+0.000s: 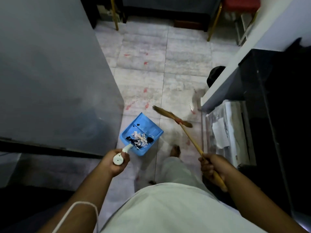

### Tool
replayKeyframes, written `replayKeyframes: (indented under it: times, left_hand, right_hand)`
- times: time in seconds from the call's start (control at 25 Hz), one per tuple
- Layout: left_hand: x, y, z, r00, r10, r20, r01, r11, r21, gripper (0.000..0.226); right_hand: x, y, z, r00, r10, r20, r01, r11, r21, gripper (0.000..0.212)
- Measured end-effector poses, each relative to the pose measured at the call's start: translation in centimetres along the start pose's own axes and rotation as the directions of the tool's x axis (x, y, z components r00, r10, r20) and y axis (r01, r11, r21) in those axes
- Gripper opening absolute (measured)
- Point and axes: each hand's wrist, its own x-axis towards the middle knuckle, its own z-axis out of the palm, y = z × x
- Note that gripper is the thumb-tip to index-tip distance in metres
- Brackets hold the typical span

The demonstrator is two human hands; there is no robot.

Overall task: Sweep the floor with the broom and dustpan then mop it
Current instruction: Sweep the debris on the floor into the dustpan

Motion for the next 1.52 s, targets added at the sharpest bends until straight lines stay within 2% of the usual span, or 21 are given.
replayKeyframes:
  times: [0.36, 0.48, 0.6, 0.72, 0.92, 1.08, 1.2, 1.28, 1.36, 1.52]
  left_hand:
    - [5.7, 7.0, 18.2, 0.998, 0.025, -0.065, -0.025, 1.0, -0.004, 0.024]
    - [7.0, 9.0, 25.0, 0.999, 0.031, -0.013, -0.031, 0.999, -0.02, 0.025]
    - [8.7, 11.4, 31.3, 0.998, 0.05, -0.024, -0.05, 0.999, -0.006, 0.025]
    - [10.7, 14.7, 36.4, 0.999, 0.052, 0.005, -0.051, 0.999, -0.018, 0.026]
    - [15.6, 22.8, 46.4, 0.999, 0.041, 0.029, -0.042, 0.999, 0.028, 0.025]
    - [18.0, 29.2, 54.7, 1.0, -0.011, 0.008, 0.011, 0.996, 0.086, 0.025]
    - [19.4, 33.6, 60.5, 0.999, -0.023, 0.046, 0.016, 0.99, 0.138, 0.024]
    - [20.6, 35.9, 64.4, 0.999, -0.034, -0.005, 0.034, 0.984, 0.174, 0.024]
    - [22.0, 37.8, 68.1, 0.998, -0.052, 0.036, 0.044, 0.977, 0.207, 0.024]
    - [24.9, 41.5, 75.2, 0.998, -0.065, 0.025, 0.059, 0.977, 0.207, 0.027]
  right_hand:
    - [5.3, -19.4, 3.0, 1.0, 0.028, -0.006, -0.028, 1.0, -0.013, 0.032]
    - [6.0, -26.9, 4.2, 1.0, -0.001, 0.016, 0.002, 0.998, -0.067, 0.033]
    - [6.2, -34.3, 6.2, 0.999, 0.002, 0.032, 0.001, 0.996, -0.087, 0.034]
    - [7.4, -40.2, 8.8, 0.997, -0.001, 0.074, 0.002, 1.0, -0.006, 0.036]
    - [11.7, -50.1, 13.3, 0.997, -0.074, 0.031, 0.073, 0.996, 0.051, 0.032]
    - [12.9, -58.2, 17.0, 1.0, -0.02, -0.015, 0.022, 0.992, 0.126, 0.033]
    - [13.6, -63.5, 19.7, 0.999, -0.045, -0.006, 0.046, 0.985, 0.166, 0.034]
    - [14.2, -66.7, 21.0, 0.999, -0.039, -0.027, 0.044, 0.977, 0.207, 0.033]
    - [14.9, -69.8, 22.0, 0.998, -0.065, -0.006, 0.064, 0.967, 0.247, 0.033]
    - [17.0, -77.0, 23.0, 0.998, -0.06, 0.004, 0.056, 0.959, 0.276, 0.036]
